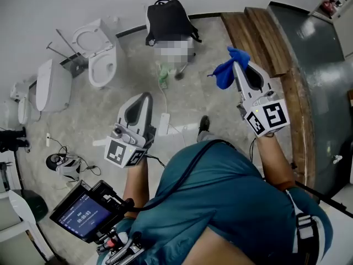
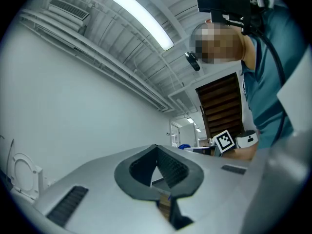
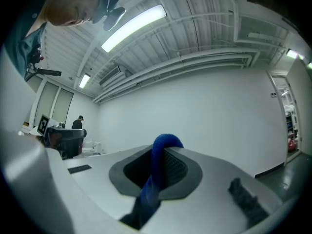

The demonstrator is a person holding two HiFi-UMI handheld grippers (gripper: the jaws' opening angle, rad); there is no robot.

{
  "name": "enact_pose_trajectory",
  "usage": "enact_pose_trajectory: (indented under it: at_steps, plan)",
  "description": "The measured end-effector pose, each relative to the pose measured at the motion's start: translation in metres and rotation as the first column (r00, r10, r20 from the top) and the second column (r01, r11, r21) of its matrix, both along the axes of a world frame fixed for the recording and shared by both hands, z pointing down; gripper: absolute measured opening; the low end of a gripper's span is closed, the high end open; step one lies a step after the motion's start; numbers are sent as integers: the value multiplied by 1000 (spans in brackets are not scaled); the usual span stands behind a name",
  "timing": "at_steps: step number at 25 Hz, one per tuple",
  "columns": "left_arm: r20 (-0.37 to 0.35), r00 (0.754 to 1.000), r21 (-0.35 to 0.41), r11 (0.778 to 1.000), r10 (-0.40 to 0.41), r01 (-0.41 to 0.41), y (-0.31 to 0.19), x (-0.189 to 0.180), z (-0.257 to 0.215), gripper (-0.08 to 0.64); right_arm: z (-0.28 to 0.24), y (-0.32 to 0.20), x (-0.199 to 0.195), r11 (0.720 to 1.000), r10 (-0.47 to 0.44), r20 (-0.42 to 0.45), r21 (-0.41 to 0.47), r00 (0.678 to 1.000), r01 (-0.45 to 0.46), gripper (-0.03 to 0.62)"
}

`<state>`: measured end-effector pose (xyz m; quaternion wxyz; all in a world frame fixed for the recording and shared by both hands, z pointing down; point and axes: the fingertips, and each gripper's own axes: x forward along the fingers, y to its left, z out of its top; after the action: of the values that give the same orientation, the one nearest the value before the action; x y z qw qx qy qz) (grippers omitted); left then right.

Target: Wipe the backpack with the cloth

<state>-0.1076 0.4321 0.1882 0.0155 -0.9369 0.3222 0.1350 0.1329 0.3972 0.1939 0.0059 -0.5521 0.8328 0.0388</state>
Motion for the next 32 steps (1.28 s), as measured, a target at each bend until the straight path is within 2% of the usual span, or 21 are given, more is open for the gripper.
enact_pose_trajectory:
  at_steps: [8, 13, 21, 26, 28, 32]
  plan:
    - [-52, 999, -3, 1000, -14, 14, -143, 54, -21, 3, -10, -148, 44, 1000, -26, -38, 3, 999, 26, 29]
    - [-40, 999, 4, 1000, -28, 28, -206, 77, -25, 3, -3, -221, 57, 999, -41, -47, -18, 998, 40, 28]
    - [-39, 999, 1, 999, -34, 34, -290, 83, -19, 3, 16, -301, 52, 997, -67, -68, -43, 995, 65, 29]
    - [-35, 999, -31, 999, -20, 19, -408, 69, 3, 3, 39, -414, 34, 995, -58, -88, -88, 994, 51, 29]
    - [-44, 999, -34, 999, -20, 19, -426, 64, 6, 3, 42, -429, 30, 996, -50, -94, -78, 994, 43, 29]
    - [-47, 998, -29, 999, -38, 37, -424, 65, 7, 3, 41, -419, 37, 999, -27, -86, -35, 996, 24, 28]
